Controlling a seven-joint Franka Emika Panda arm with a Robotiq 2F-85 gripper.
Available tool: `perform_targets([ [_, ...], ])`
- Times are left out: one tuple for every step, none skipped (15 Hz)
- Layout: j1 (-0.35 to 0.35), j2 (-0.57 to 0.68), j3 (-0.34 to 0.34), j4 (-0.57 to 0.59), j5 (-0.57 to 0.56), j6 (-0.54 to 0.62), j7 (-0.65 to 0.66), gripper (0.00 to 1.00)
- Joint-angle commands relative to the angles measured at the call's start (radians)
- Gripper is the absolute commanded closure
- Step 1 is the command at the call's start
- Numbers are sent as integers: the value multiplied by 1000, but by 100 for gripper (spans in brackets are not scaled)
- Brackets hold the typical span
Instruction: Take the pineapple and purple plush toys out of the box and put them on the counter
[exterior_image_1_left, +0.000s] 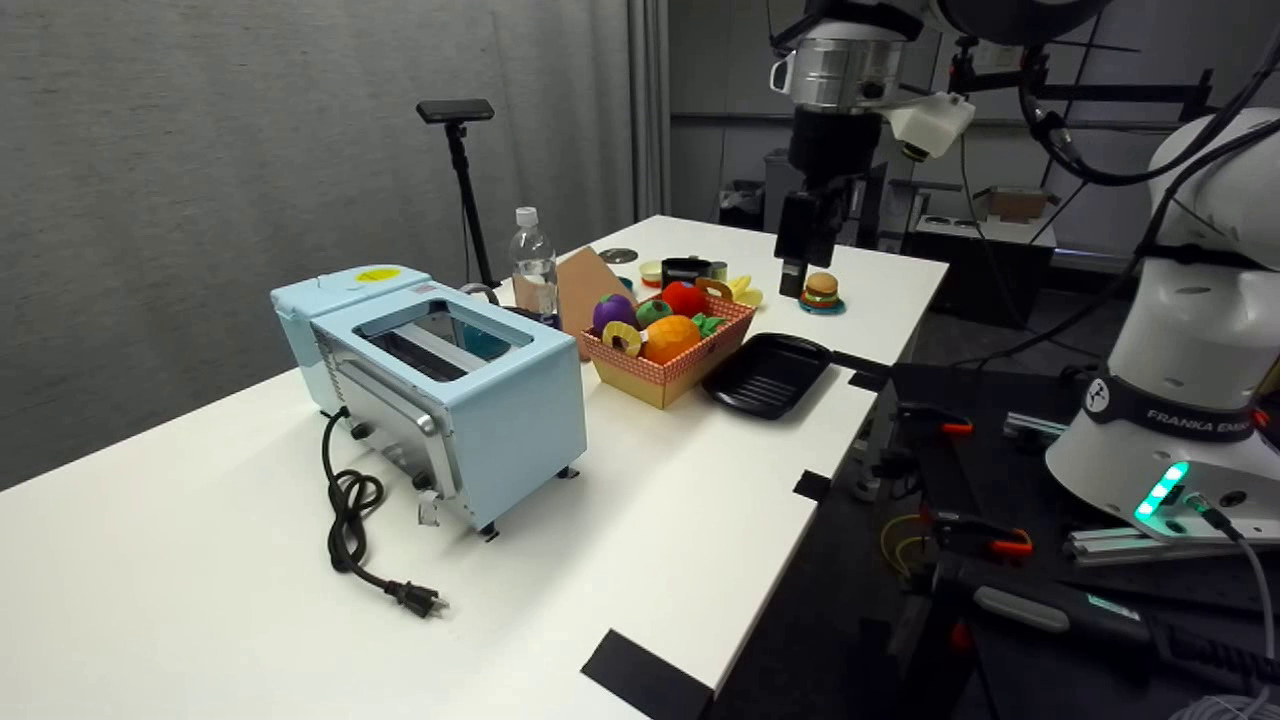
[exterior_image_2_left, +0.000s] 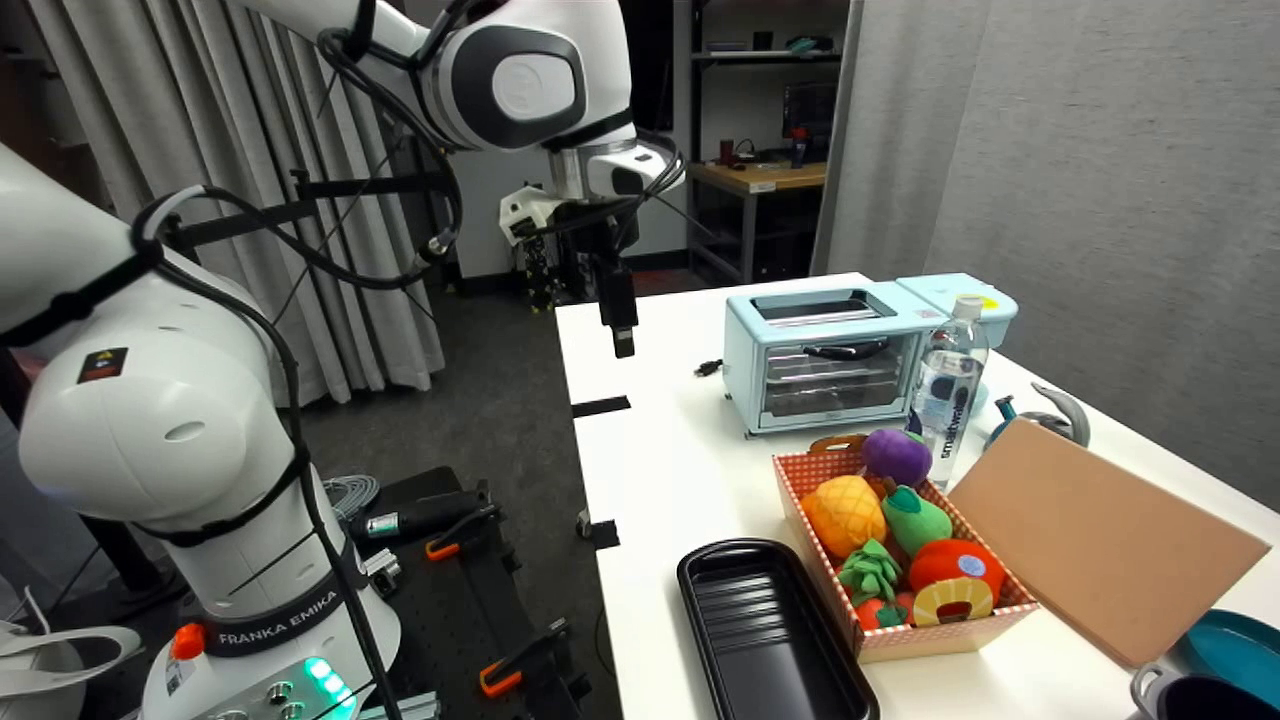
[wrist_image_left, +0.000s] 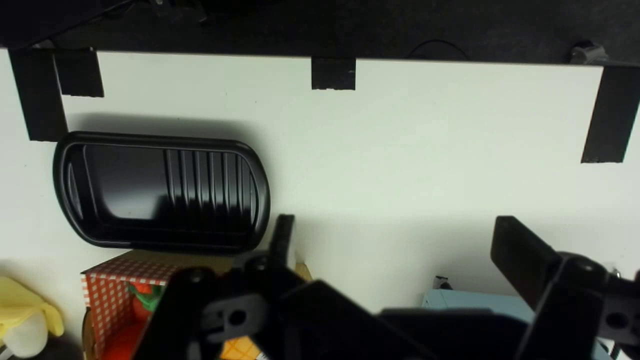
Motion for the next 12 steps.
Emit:
perform_targets([
  [-39, 57, -18, 39, -38, 44, 40, 0],
  [-49, 71, -22, 45, -44, 57, 46, 0],
  [-56, 85, -30, 53, -47, 70, 46, 0],
  [-63, 99, -36, 60, -53, 83, 46, 0],
  [-72, 116, -43, 70, -61, 98, 47, 0],
  [-79, 130, -51, 78, -65, 114, 49, 0],
  [-87, 145, -61, 87, -70, 132, 48, 0],
  [-94, 161, -69, 97, -75, 149, 50, 0],
  [-104, 181, -78, 109, -80, 166, 51, 0],
  [-111, 199, -87, 120, -82, 180, 53, 0],
  [-117, 219, -95, 134, -85, 193, 56, 0],
  [-123, 238, -103, 147, -88, 203, 59, 0],
])
